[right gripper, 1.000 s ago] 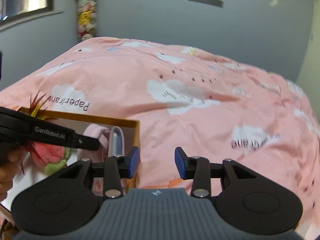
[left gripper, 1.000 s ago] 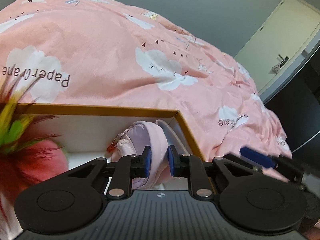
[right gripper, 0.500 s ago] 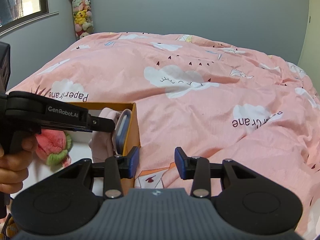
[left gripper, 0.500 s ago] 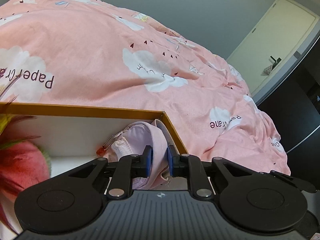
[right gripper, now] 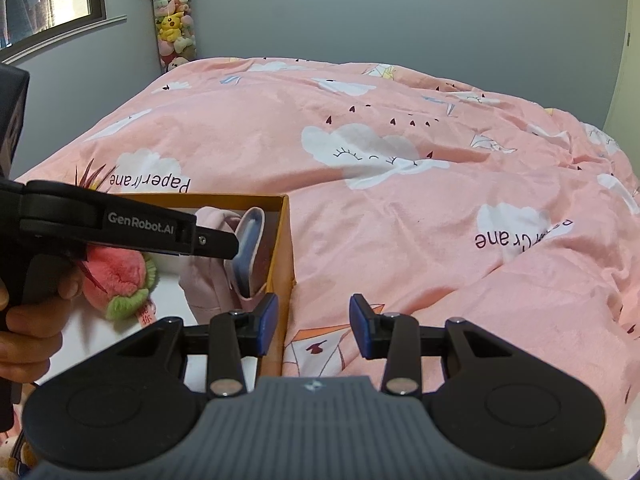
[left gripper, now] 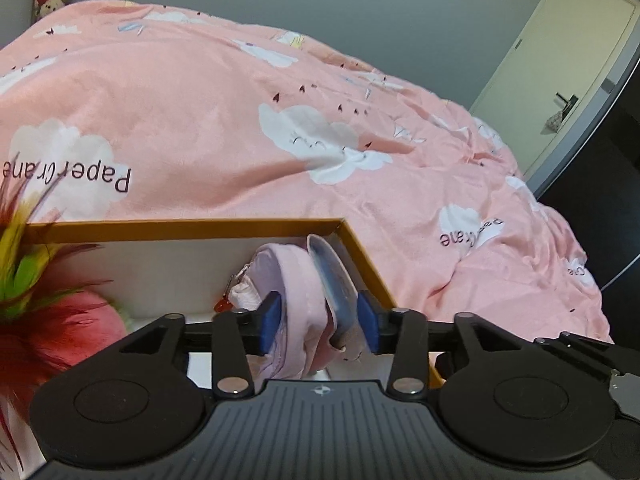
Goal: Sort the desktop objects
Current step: 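Lower the pink pouch into the box and open the left tool, then move both tools back down to the pile beside the box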
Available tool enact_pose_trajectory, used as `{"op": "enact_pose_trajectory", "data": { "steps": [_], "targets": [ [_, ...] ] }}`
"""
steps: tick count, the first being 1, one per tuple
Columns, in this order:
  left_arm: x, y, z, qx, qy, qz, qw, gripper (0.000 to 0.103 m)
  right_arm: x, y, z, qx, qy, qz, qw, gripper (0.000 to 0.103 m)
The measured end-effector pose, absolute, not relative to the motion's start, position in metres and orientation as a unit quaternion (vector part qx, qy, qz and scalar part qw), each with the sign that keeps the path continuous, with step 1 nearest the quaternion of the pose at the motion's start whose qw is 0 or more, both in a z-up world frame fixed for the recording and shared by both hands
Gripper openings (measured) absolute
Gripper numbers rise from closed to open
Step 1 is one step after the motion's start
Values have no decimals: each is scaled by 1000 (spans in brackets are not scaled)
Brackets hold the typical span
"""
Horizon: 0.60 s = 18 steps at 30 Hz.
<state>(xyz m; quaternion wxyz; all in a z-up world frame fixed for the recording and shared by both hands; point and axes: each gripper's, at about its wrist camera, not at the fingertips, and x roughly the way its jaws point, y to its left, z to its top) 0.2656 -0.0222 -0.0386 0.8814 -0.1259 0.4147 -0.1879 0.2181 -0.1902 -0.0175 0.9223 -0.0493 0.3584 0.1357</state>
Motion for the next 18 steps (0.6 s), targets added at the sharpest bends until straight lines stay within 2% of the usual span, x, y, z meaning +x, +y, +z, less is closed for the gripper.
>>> {"op": "enact_pose_trajectory", "data": {
  "steps": [8, 18],
  "targets": [
    [249, -16, -16, -114, 390, -175, 897, 50, 202, -188, -5, -49, 348, 145, 925, 43],
    [157, 2, 45, -39, 308, -142, 940, 51, 162, -182, 19, -37, 321, 176, 930, 44]
  ]
}}
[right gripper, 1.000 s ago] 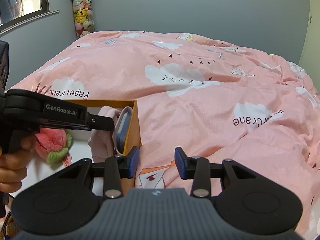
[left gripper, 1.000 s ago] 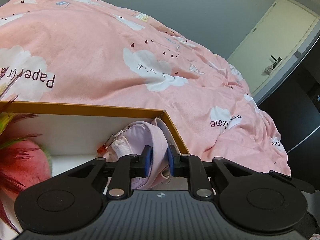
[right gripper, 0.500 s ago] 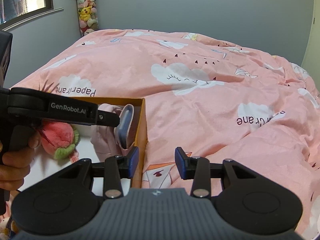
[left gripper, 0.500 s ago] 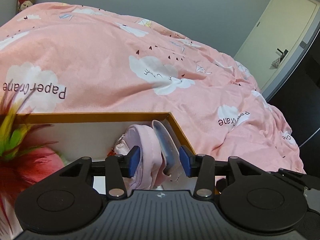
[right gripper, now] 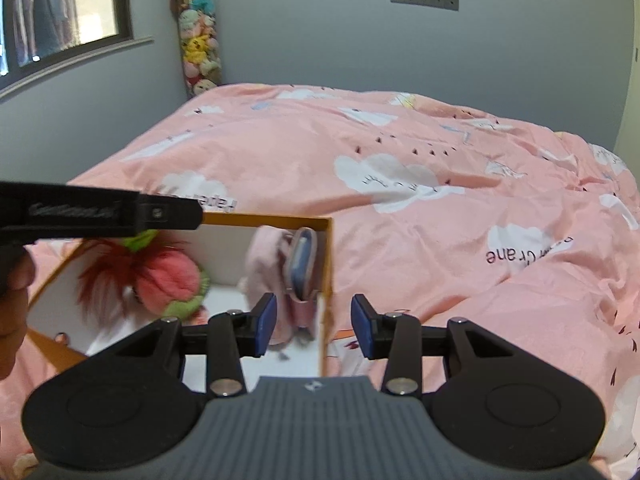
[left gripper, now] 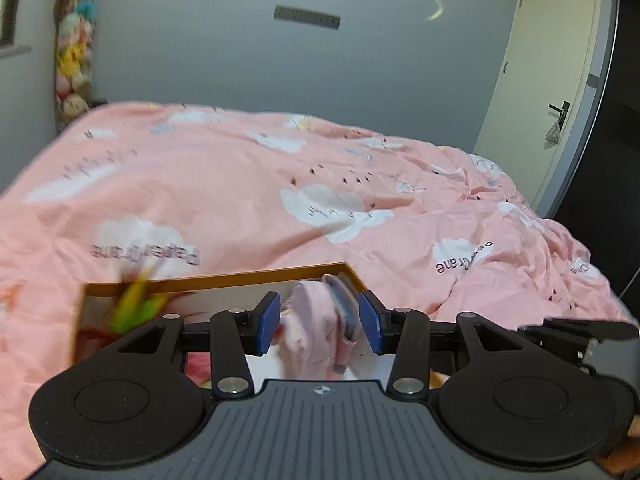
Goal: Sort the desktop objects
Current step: 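Move both tools back down to the pile beside the box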
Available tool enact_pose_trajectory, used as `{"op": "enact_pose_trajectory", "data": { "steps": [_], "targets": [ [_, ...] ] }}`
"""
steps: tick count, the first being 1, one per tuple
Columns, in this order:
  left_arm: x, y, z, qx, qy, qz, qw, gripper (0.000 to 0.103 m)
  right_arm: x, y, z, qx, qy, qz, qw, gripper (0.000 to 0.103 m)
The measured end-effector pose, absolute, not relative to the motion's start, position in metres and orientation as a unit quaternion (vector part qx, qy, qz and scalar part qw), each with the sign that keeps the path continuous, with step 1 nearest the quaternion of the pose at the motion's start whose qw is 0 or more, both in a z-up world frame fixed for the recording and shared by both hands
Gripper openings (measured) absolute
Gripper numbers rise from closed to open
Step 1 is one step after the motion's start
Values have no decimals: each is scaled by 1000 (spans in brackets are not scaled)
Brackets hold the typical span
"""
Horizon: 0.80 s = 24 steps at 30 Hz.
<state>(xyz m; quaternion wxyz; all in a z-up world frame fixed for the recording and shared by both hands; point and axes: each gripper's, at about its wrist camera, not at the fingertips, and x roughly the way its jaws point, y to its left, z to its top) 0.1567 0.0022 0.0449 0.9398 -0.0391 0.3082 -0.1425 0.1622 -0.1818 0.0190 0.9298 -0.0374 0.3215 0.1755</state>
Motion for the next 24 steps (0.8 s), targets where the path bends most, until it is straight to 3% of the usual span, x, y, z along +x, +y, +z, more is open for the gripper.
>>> {"op": "enact_pose_trajectory", "data": {
  "steps": [7, 15, 24],
  "targets": [
    [99, 36, 59, -36, 300, -116, 946, 51, 119, -177, 30, -22, 307, 238, 921, 57],
    [63, 73, 36, -61, 417, -67, 904, 51, 88, -165, 17, -1, 355, 293, 888, 58],
    [47, 118, -25, -126, 556, 6, 821, 51, 76, -117, 5, -64, 404, 380, 829, 53]
  ]
}}
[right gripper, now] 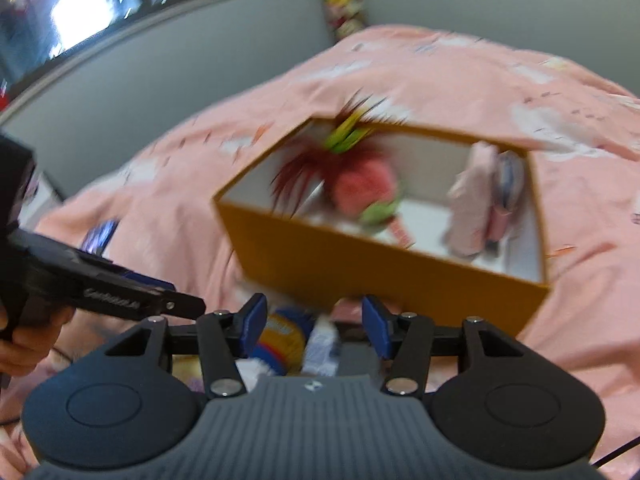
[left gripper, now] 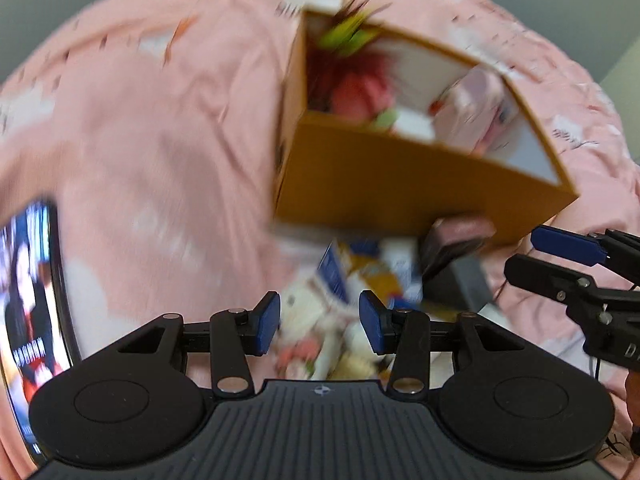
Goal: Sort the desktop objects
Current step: 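Move both tools back down to the pile beside the box, then grasp the white crochet bunny with the left tool while the right tool grasps the plush bear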
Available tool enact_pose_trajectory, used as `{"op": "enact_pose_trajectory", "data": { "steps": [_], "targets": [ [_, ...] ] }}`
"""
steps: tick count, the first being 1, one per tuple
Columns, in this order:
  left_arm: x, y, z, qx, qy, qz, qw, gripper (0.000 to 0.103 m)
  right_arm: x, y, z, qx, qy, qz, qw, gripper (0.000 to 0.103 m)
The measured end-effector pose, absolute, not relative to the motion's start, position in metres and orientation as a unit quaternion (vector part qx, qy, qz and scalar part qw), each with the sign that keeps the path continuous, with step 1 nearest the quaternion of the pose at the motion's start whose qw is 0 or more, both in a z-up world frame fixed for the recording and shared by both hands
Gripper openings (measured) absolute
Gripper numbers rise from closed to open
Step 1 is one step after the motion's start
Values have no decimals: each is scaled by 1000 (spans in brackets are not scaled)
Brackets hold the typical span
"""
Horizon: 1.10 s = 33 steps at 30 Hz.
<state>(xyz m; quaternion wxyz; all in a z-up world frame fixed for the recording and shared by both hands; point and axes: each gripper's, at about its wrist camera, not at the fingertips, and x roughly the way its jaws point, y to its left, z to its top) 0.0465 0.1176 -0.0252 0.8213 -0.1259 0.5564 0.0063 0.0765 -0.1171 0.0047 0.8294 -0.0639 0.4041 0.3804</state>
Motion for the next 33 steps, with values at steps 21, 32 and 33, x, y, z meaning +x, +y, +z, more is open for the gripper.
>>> {"op": "enact_pose_trajectory", "data": {
  "steps": [21, 32, 33],
  "targets": [
    [33, 130, -53, -168, 597, -1, 785, 49, 85, -43, -60, -150, 498, 464, 717, 42],
    [36, 114, -62, -145, 608, -21, 781, 57, 94, -64, -67, -136, 515, 457, 712, 47],
    [37, 113, -64, -142, 610, -23, 780, 57, 93, -65, -66, -137, 514, 457, 713, 47]
  ]
}}
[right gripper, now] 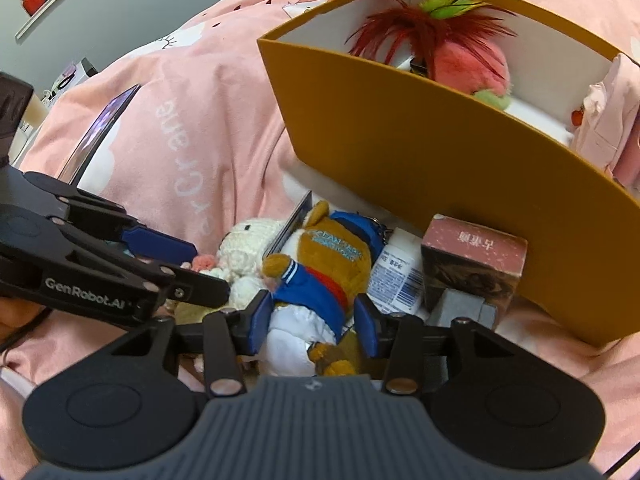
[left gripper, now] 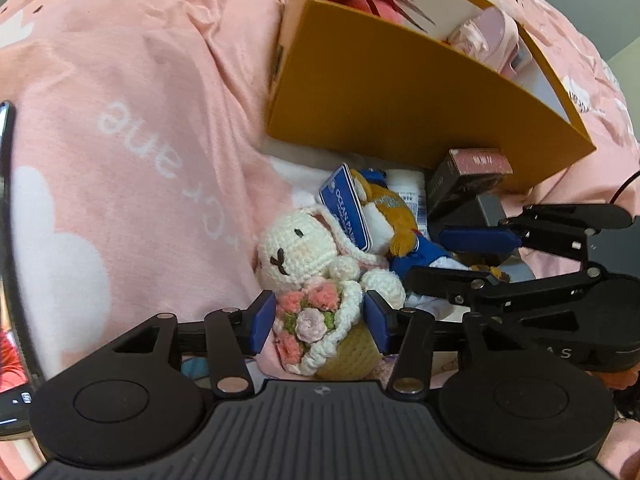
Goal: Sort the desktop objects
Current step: 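Grasp the white crochet bunny with the left tool while the right tool grasps the plush bear, then lift the bunny and bear with both tools and carry them over the box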
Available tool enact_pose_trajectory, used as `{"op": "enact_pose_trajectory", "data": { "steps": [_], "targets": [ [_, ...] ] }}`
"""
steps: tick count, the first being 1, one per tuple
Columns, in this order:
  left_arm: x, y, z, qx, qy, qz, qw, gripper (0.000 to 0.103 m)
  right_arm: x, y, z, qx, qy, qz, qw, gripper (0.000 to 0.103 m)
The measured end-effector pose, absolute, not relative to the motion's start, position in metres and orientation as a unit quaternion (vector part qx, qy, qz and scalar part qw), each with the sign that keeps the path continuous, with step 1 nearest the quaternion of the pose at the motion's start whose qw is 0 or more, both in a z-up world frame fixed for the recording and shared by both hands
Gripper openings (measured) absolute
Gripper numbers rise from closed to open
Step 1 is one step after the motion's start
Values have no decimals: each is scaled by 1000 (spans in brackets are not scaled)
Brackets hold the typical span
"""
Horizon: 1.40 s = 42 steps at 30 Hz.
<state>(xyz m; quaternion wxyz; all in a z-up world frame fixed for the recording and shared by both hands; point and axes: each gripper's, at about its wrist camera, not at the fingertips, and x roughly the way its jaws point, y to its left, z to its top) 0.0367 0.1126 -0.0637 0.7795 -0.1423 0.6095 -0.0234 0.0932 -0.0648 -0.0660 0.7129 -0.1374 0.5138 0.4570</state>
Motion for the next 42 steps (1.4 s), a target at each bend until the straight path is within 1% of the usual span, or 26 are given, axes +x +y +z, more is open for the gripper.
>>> {"op": "enact_pose_trajectory", "data": {
  "steps": [7, 13, 17, 20, 22, 26, 29, 34, 39, 42],
  "targets": [
    [42, 105, -78, -140, 620, -39, 771, 61, 99, -72, -68, -122, 523, 453, 712, 47],
    [45, 111, -89, -155, 622, -42, 766, 61, 102, -66, -71, -116, 531, 448, 710, 49],
    [42, 111, -88, -150, 618, -43, 771, 61, 112, -64, -78, -88, 552, 444, 700, 51],
    [39, 108, -85, -138, 612, -48, 777, 62, 119, -63, -82, -62, 570, 439, 692, 50],
    [38, 105, -85, -130, 610, -48, 780, 62, 117, -57, -85, -68, 572, 437, 691, 50],
    [37, 105, -85, -124, 611, -50, 780, 63, 106, -44, -87, -103, 555, 433, 703, 42],
    [37, 103, -85, -124, 609, -51, 782, 62, 102, -47, -82, -104, 548, 429, 710, 38],
    [35, 99, -82, -110, 600, -51, 791, 59, 92, -58, -57, -105, 512, 428, 738, 37],
    [35, 89, -76, -80, 588, -59, 802, 59, 90, -77, -26, -72, 483, 432, 758, 37],
    [37, 87, -75, -84, 585, -59, 805, 59, 87, -94, -14, -51, 472, 428, 769, 37]
  ]
}}
